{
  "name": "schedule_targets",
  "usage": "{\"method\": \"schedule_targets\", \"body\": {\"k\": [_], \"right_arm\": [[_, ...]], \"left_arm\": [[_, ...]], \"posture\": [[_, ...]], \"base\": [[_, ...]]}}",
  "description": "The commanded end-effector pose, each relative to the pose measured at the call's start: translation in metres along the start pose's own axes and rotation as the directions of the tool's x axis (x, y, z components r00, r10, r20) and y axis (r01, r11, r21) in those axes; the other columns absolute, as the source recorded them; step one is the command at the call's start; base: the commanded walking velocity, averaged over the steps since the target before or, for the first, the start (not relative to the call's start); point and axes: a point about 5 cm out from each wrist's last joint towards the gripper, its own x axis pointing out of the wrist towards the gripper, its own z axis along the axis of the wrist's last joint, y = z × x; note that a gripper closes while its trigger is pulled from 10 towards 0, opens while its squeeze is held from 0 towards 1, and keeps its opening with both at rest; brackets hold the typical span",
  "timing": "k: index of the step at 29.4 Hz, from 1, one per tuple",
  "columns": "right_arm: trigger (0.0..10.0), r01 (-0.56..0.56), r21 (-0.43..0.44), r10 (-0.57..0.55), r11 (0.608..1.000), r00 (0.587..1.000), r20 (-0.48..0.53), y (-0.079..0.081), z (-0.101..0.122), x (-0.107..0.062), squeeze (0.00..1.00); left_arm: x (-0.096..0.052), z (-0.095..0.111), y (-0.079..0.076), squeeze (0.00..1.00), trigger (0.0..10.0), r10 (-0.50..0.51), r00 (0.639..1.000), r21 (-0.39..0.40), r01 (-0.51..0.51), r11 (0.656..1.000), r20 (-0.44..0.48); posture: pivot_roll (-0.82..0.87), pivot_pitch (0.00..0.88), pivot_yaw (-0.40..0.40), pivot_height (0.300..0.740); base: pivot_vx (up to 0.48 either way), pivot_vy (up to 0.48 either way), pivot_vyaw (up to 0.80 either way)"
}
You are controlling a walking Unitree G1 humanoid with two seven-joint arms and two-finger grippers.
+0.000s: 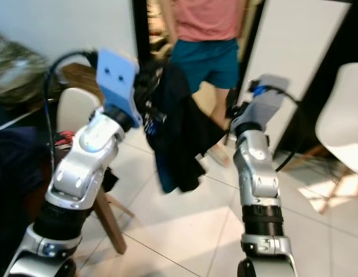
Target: Hang hanger
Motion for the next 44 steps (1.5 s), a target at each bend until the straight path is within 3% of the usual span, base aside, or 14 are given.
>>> {"method": "schedule_targets", "body": {"k": [1,3,4,6,7,10,14,21,23,24,26,30,37,44], "right_arm": [[10.0,0.010,-0.012,-0.010,1.000,0.997,-0.076,-0.002,-0.015,-0.003,0.00],[10.0,0.021,-0.026,-0.025,0.999,0.991,-0.128,-0.005,-0.035,-0.013,0.00],[10.0,0.021,-0.026,-0.025,0.999,0.991,-0.128,-0.005,-0.035,-0.013,0.00],[10.0,0.014,-0.082,-0.032,0.997,0.976,-0.215,-0.011,-0.062,-0.027,0.00],[10.0,0.014,-0.082,-0.032,0.997,0.976,-0.215,-0.011,-0.062,-0.027,0.00],[10.0,0.007,-0.111,-0.041,0.994,0.951,-0.307,-0.016,-0.082,-0.038,0.00],[10.0,-0.010,-0.096,-0.025,0.995,0.933,-0.359,-0.012,-0.091,-0.045,0.00],[10.0,-0.037,-0.062,0.008,0.997,0.905,-0.425,-0.002,-0.101,-0.048,0.00],[10.0,-0.048,-0.053,0.019,0.997,0.893,-0.450,0.000,-0.108,-0.050,0.00],[10.0,-0.048,-0.053,0.019,0.997,0.893,-0.450,0.000,-0.108,-0.050,0.00],[10.0,-0.042,-0.035,0.020,0.999,0.880,-0.475,-0.001,-0.112,-0.051,0.00],[10.0,-0.054,-0.029,0.031,0.998,0.853,-0.520,-0.002,-0.120,-0.057,0.00],[10.0,-0.074,-0.044,0.041,0.996,0.856,-0.515,-0.001,-0.117,-0.053,0.00],[10.0,-0.065,-0.027,0.043,0.998,0.861,-0.507,0.002,-0.115,-0.051,0.00]], "left_arm": [[-0.004,-0.011,0.002,0.00,10.0,0.015,0.998,0.031,-0.013,0.999,-0.055],[-0.020,-0.043,0.017,0.00,10.0,0.106,0.972,0.088,-0.089,0.992,-0.208],[-0.020,-0.043,0.017,0.00,10.0,0.106,0.972,0.088,-0.089,0.992,-0.208],[-0.048,-0.079,0.031,0.00,10.0,0.195,0.910,0.078,-0.179,0.981,-0.367],[-0.048,-0.079,0.031,0.00,10.0,0.195,0.910,0.078,-0.179,0.981,-0.367],[-0.072,-0.103,0.035,0.00,10.0,0.216,0.849,0.031,-0.230,0.973,-0.483],[-0.086,-0.115,0.027,0.00,10.0,0.166,0.832,-0.020,-0.209,0.978,-0.530],[-0.092,-0.123,0.008,0.00,10.0,0.119,0.828,-0.056,-0.178,0.983,-0.548],[-0.097,-0.135,0.012,0.00,10.0,0.195,0.770,-0.118,-0.330,0.937,-0.607],[-0.097,-0.135,0.012,0.00,10.0,0.195,0.770,-0.118,-0.330,0.937,-0.607],[-0.105,-0.144,0.025,0.00,10.0,0.278,0.683,-0.109,-0.465,0.878,-0.676],[-0.108,-0.144,0.029,0.00,10.0,0.257,0.685,-0.099,-0.434,0.895,-0.682],[-0.111,-0.145,0.030,0.00,10.0,0.243,0.654,-0.188,-0.517,0.835,-0.717],[-0.116,-0.145,0.033,0.00,10.0,0.221,0.628,-0.184,-0.514,0.838,-0.746]], "posture": [[0.02,0.133,-0.030,0.740],[0.02,0.129,-0.026,0.740],[0.02,0.129,-0.026,0.740],[0.02,0.123,-0.033,0.740],[0.02,0.123,-0.033,0.740],[0.02,0.129,-0.037,0.740],[0.01,0.132,-0.044,0.740],[-0.02,0.146,-0.062,0.740],[-0.04,0.136,-0.060,0.740],[-0.04,0.136,-0.060,0.740],[-0.05,0.145,-0.057,0.740],[-0.05,0.151,-0.052,0.740],[-0.05,0.152,-0.048,0.740],[-0.04,0.137,-0.045,0.740]], "base": [[0.000,0.000,-0.80],[0.000,0.000,-0.80],[0.000,0.000,-0.80],[0.000,0.000,-0.80],[0.000,0.000,-0.80],[0.000,0.000,-0.80],[0.000,0.000,-0.80],[0.000,0.000,-0.80],[0.000,0.000,-0.80],[0.000,0.000,-0.80],[0.000,0.000,-0.80],[0.000,0.000,-0.80],[0.000,0.000,-0.80],[0.000,0.000,-0.80]]}}
